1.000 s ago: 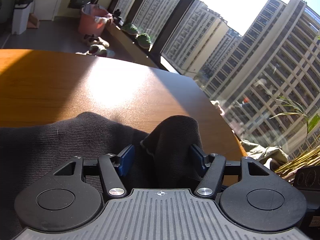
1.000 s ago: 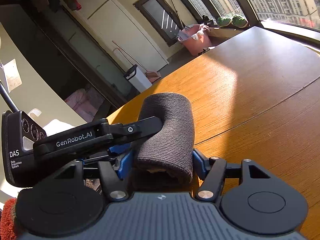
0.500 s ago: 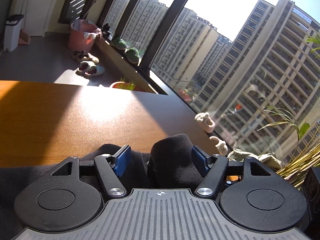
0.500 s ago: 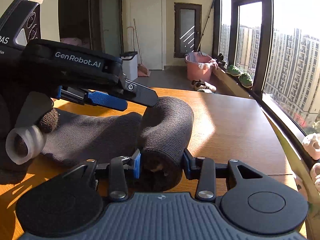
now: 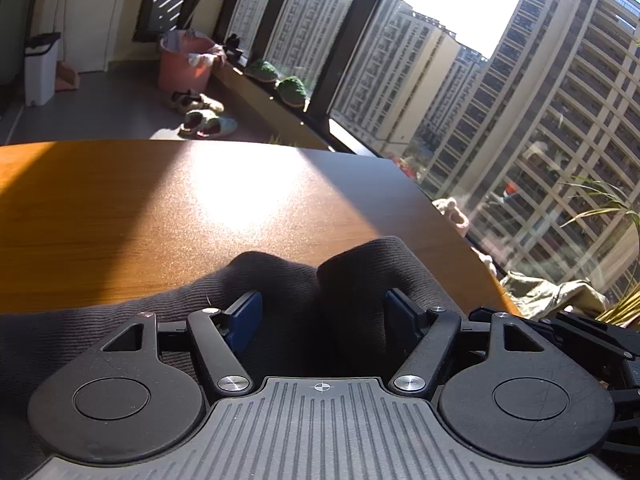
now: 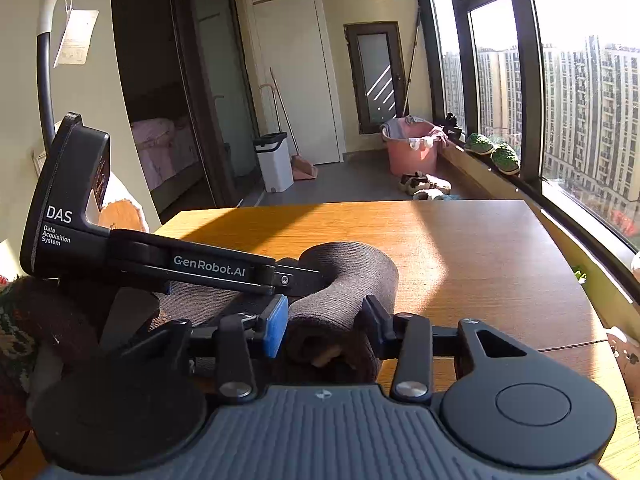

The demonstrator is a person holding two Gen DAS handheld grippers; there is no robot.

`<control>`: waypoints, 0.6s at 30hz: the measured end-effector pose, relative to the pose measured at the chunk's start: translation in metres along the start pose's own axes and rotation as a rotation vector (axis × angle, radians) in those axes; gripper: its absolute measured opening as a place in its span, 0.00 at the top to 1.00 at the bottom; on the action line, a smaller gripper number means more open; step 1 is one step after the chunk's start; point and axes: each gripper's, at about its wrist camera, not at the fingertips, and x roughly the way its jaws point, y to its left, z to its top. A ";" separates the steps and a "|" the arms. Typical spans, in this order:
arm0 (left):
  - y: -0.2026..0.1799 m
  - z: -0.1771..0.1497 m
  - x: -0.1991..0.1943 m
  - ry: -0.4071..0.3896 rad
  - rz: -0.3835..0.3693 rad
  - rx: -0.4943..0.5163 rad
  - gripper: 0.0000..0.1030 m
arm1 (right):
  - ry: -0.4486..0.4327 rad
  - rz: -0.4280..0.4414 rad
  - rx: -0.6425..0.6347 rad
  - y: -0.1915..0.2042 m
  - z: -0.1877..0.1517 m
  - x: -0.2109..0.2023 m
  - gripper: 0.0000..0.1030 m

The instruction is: Fold clothes

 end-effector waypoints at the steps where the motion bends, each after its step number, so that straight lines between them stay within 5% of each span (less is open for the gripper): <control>1: 0.001 0.000 -0.002 -0.001 0.000 -0.003 0.27 | 0.019 -0.011 -0.001 -0.001 -0.002 0.005 0.61; 9: -0.001 0.010 -0.012 -0.043 0.020 0.016 0.32 | 0.032 -0.047 -0.072 0.010 -0.011 0.003 0.59; 18: 0.014 0.000 -0.006 -0.016 0.014 -0.003 0.26 | 0.011 -0.006 0.149 -0.013 -0.017 0.008 0.44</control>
